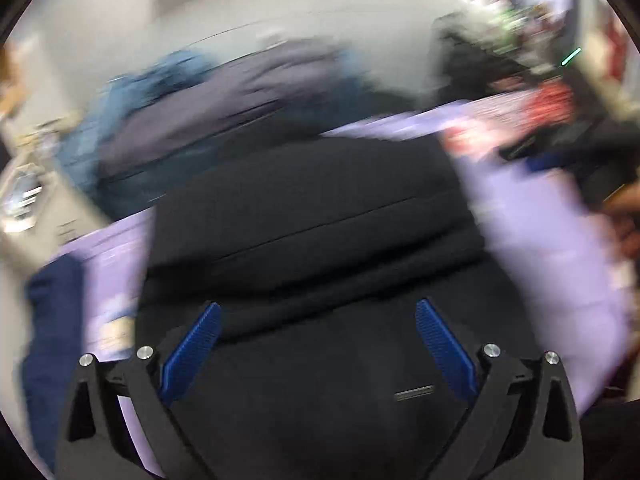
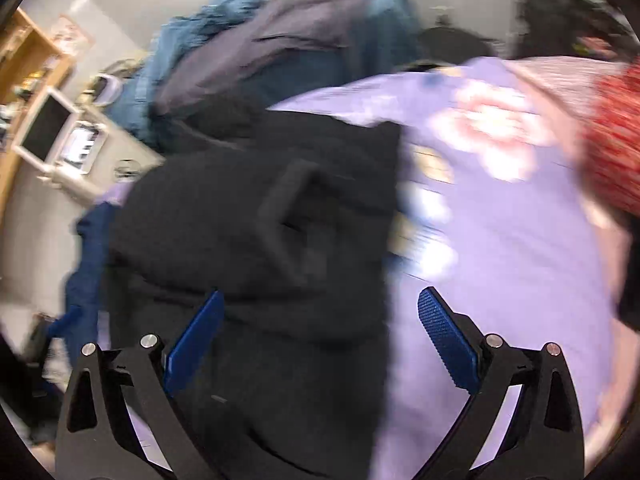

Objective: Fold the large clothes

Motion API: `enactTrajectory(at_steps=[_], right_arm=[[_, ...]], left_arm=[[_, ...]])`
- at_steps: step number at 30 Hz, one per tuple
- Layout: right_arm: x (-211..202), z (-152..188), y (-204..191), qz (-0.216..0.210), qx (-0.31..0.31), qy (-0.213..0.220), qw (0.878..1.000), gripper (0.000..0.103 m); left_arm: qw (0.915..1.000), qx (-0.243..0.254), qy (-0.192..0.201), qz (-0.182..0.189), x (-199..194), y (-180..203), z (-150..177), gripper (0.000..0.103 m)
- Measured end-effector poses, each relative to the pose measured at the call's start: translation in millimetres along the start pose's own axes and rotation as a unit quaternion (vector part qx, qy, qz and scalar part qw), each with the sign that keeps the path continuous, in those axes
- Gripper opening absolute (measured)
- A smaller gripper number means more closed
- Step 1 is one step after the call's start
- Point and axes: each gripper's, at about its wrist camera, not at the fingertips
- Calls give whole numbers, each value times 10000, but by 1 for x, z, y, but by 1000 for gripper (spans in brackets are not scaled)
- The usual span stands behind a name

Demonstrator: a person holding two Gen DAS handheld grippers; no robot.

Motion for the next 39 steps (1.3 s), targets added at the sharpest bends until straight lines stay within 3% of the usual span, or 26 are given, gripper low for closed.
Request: enactTrajectory(at_steps=[1, 3, 4, 5, 6, 7, 9, 10, 11, 12, 13, 15, 16, 17, 18, 20, 21, 23, 24, 25, 26, 28, 31, 35, 37, 39], right_arm=[[11, -12, -12, -27, -84, 0, 10000, 96], [30, -29, -26, 181, -158, -109, 9997, 95], [41, -36, -30, 330, -136, -199, 9992, 82], [55, -41, -35, 389, -69, -329, 9987, 72], [66, -42, -39, 374, -51, -442, 9983, 53], [75, -42, -44, 471, -90, -509, 9976, 41], [88, -42, -55, 742, -281, -514, 9955, 22], [92, -40, -57, 801, -351, -490, 9950, 17], [96, -40, -60, 836, -406, -466, 9946, 16], [99, -41, -61, 927, -453, -458, 9936, 15], [104, -41, -60, 1115, -538, -473, 9912, 15], [115, -42, -53, 1177, -604, -630, 9892, 15], [115, -42, -48, 1088, -564, -699, 9900, 16], [111, -42, -45, 939, -484, -726, 9918, 19], [103, -40, -44, 892, -392, -700, 9928, 29], [81, -31, -39, 852, -323, -518, 9945, 59], [64, -22, -35, 791, -327, -321, 9958, 79], [36, -1, -24, 641, -415, -166, 9969, 83], [29, 11, -18, 627, -474, -268, 9965, 83], [23, 29, -9, 601, -524, -478, 9957, 83], [20, 41, -2, 574, -519, -608, 9951, 83], [13, 83, 21, 421, -363, -1015, 9933, 83], [14, 136, 44, 126, -53, -1567, 9876, 83], [28, 204, 55, -398, 112, -2278, 9728, 83], [43, 217, 53, -648, 52, -2626, 9627, 82], [48, 218, 48, -640, -185, -2618, 9628, 81]], left_arm=[[9986, -130, -136, -489, 16, -30, 7, 92], [9932, -343, -305, -1067, 38, -68, 10, 90], [9892, -478, -526, -1280, 58, -95, 12, 89], [9872, -521, -695, -1338, 72, -109, 11, 83], [9849, -549, -888, -1379, 87, -123, 9, 80], [9840, -556, -987, -1377, 97, -129, 6, 79], [9838, -654, -1135, -1226, 121, -142, -4, 79], [9826, -846, -1254, -1073, 133, -151, -8, 72], [9782, -1181, -1428, -941, 144, -164, -8, 59], [9723, -1520, -1594, -786, 151, -175, -8, 56], [9610, -2019, -1818, -514, 165, -192, -4, 56], [9217, -3136, -2269, 260, 200, -229, 18, 57], [9111, -3367, -2326, 502, 209, -237, 27, 58], [9124, -3340, -2306, 521, 210, -239, 28, 59], [9208, -3145, -2270, 407, 208, -237, 25, 60], [9396, -2704, -2094, 124, 192, -229, 20, 61], [9487, -2486, -1954, 12, 180, -225, 19, 61], [9628, -2184, -1590, 18, 148, -223, 27, 74], [9673, -2108, -1401, 147, 131, -225, 36, 81], [9698, -2067, -1264, 268, 116, -227, 45, 95], [9713, -2044, -1157, 383, 98, -231, 64, 97], [9696, -2033, -1256, 521, 82, -230, 87, 97], [9571, -2142, -1772, 817, 79, -233, 145, 97], [9450, -2024, -2372, 984, 94, -216, 187, 97], [9341, -2103, -2576, 1302, 107, -207, 203, 96], [9246, -2162, -2705, 1591, 116, -198, 212, 92]])
Point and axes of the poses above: each gripper's, at about its wrist camera, not at the fingertips, and x roughly the way its jaws point, y to its right, z to its underside, and after that the axes turned 8 degrees about -y, right-handed
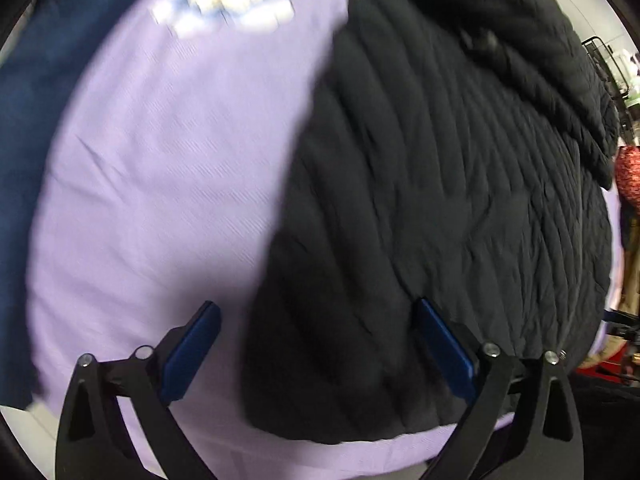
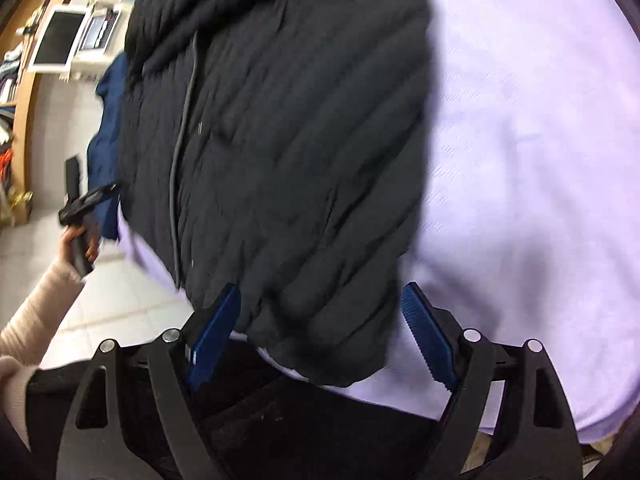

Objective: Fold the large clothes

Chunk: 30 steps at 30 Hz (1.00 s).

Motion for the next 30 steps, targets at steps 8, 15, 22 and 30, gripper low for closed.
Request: enactTrajectory(at_steps=[8, 15, 22, 30], right_arm=[[-15, 1, 4, -278, 302, 413, 9983, 12], [-117, 23, 22, 2, 208, 1091, 9938, 7], [-126, 34, 78, 436, 582, 890, 9934, 64], [-78, 40, 117, 341, 639, 469, 9963, 70]], left_arm=[[9996, 267, 89, 60, -21, 30, 23, 16], [9926, 952, 115, 751, -60, 108, 96, 11], [9962, 278, -321, 763, 20, 110, 160, 32], [9969, 181, -413, 651, 39, 111, 159, 68]])
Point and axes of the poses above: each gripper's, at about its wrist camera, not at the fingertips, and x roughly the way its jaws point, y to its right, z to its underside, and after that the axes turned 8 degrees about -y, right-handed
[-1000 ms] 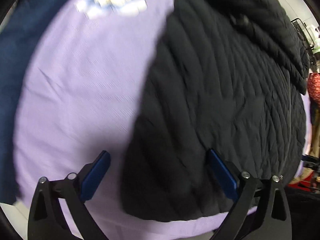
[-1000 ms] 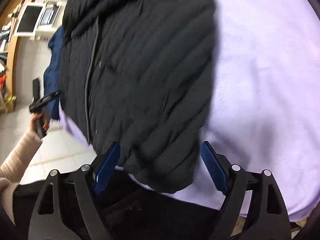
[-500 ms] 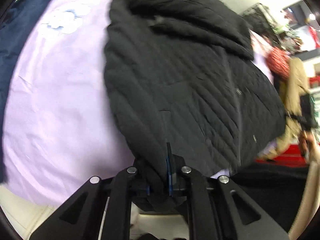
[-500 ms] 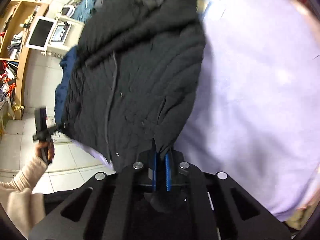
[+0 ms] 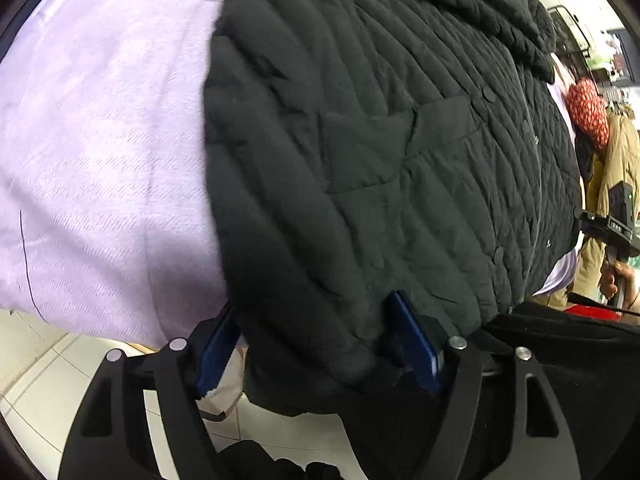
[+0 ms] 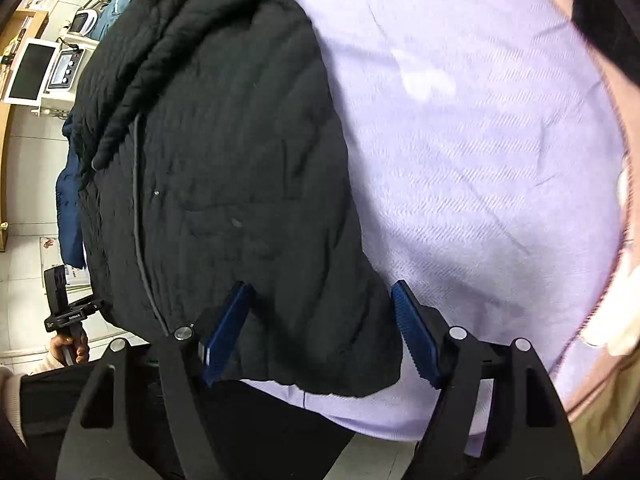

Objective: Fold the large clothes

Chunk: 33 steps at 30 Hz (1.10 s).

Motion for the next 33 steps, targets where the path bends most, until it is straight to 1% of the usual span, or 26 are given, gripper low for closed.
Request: enactTrajectory(at_steps=[1, 2, 3, 4, 5, 6, 7, 9, 10, 11, 12, 13, 15, 16, 18, 19, 20, 21, 22, 24, 25, 26, 28, 30, 31, 33], right_arm=[[0, 2, -1, -32, -51, -41, 10000, 59], [-2, 4, -6, -7, -151, -77, 9999, 53], [-5, 6, -9, -99, -212, -113, 9997, 30], [-11, 9, -10, -260, -183, -106, 9994, 20], [-18, 11, -12, -407, -142, -53, 9991, 18], [-28, 11, -14, -592, -145, 9, 9981, 14], [-45, 10, -25, -860, -249, 124, 9959, 12], [-77, 3, -45, -1249, -508, 351, 9903, 11], [-89, -2, -55, -1423, -573, 449, 9871, 10], [-108, -13, -68, -1647, -626, 588, 9826, 10], [-125, -26, -81, -1871, -670, 732, 9773, 9], [-137, -37, -89, -2016, -719, 845, 9732, 9], [-167, -73, -108, -2314, -861, 1178, 9619, 9], [-179, -95, -114, -2443, -869, 1309, 9569, 9], [-192, -135, -123, -2592, -790, 1486, 9511, 8], [-199, -160, -123, -2629, -664, 1590, 9493, 8], [-200, -178, -121, -2648, -512, 1663, 9485, 8], [-202, -201, -113, -2692, -303, 1723, 9471, 8], [-203, -229, -105, -2705, 1, 1791, 9459, 8], [-194, -269, -92, -2570, 510, 1922, 9457, 8], [-187, -291, -90, -2360, 707, 1990, 9485, 8], [-181, -304, -90, -2203, 840, 2057, 9498, 8], [-164, -331, -93, -1857, 1049, 2109, 9539, 8], [-135, -350, -92, -1354, 1229, 2019, 9622, 8], [-121, -358, -92, -1173, 1275, 1954, 9653, 8], [-105, -366, -93, -828, 1187, 1918, 9707, 9]], left_arm=[[10000, 49, -1, 16, 1, 3, -2, 56], [9999, 96, -15, -32, 0, 8, -2, 45], [9999, 123, -6, -72, -3, 11, -3, 39], [9998, 167, 43, -59, -9, 16, -2, 27], [9998, 185, 93, -21, -16, 16, -2, 19], [9996, 197, 181, 67, -28, 19, -2, 18], [9993, 217, 257, 153, -38, 18, -1, 16], [9964, 291, 587, 533, -72, 28, -3, 14], [9941, 295, 776, 693, -88, 32, -7, 14], [9905, 294, 1022, 869, -111, 36, -15, 14], [9869, 328, 1254, 965, -131, 40, -25, 14], [9839, 384, 1432, 994, -146, 43, -33, 13], [9746, 601, 1966, 891, -189, 50, -63, 13], [9711, 643, 2122, 880, -202, 49, -75, 13], [9618, 655, 2517, 853, -237, 41, -113, 13], [9600, 627, 2603, 820, -240, 48, -132, 12], [9582, 518, 2712, 754, -251, 37, -161, 12], [9576, 395, 2767, 692, -255, 29, -180, 12], [9577, 258, 2790, 647, -257, 21, -198, 12], [9589, -365, 2731, 674, -251, -7, -249, 12], [9595, -552, 2687, 633, -245, -15, -265, 12], [9620, -822, 2546, 547, -235, -29, -286, 12], [9660, -1216, 2250, 372, -209, -50, -316, 12], [9689, -1537, 1911, 325, -181, -66, -331, 12], [9682, -1664, 1839, 340, -174, -74, -334, 13], [9626, -1919, 1868, 402, -160, -77, -340, 15]])
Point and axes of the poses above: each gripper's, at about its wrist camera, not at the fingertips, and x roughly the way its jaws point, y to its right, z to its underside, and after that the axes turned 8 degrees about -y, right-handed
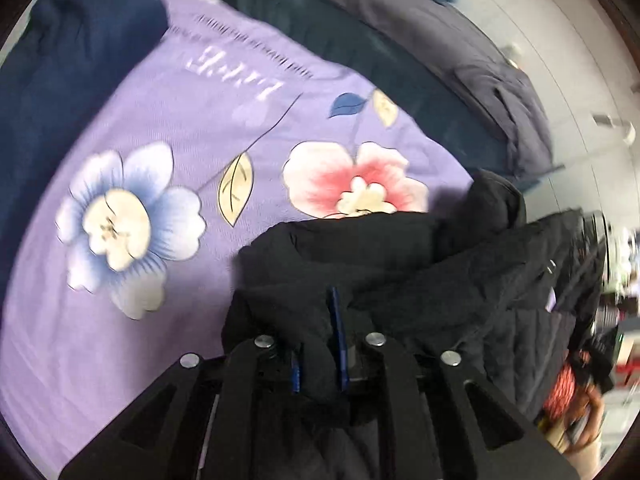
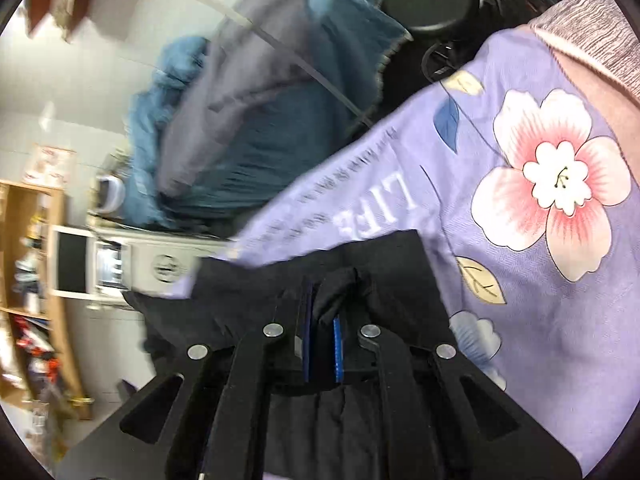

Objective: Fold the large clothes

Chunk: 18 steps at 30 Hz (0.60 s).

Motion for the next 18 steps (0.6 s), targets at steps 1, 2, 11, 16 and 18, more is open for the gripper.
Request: enactTrajectory(at_steps=[1, 2, 11, 16, 18], right_arm=[[5, 0, -1, 100, -61, 27, 9999, 9], [12, -2, -2, 171, -117, 32, 9998, 10], [4, -32, 37, -1271, 1133, -393, 9846, 36], [-19, -32, 59, -1984, 1954, 179, 9603, 70], [-31, -34, 51, -1755, 1729, 278, 9688, 70]], left_arm=[[10000, -75, 8, -13, 4, -1, -1, 15], [9999, -101, -8, -21, 4, 0, -2, 15], [9610, -1317, -303, 2413, -44, -57, -21, 31], [9612, -1262, -309, 2435, -58, -56, -15, 31], [9473, -1572, -307, 2773, -57, -63, -13, 33]])
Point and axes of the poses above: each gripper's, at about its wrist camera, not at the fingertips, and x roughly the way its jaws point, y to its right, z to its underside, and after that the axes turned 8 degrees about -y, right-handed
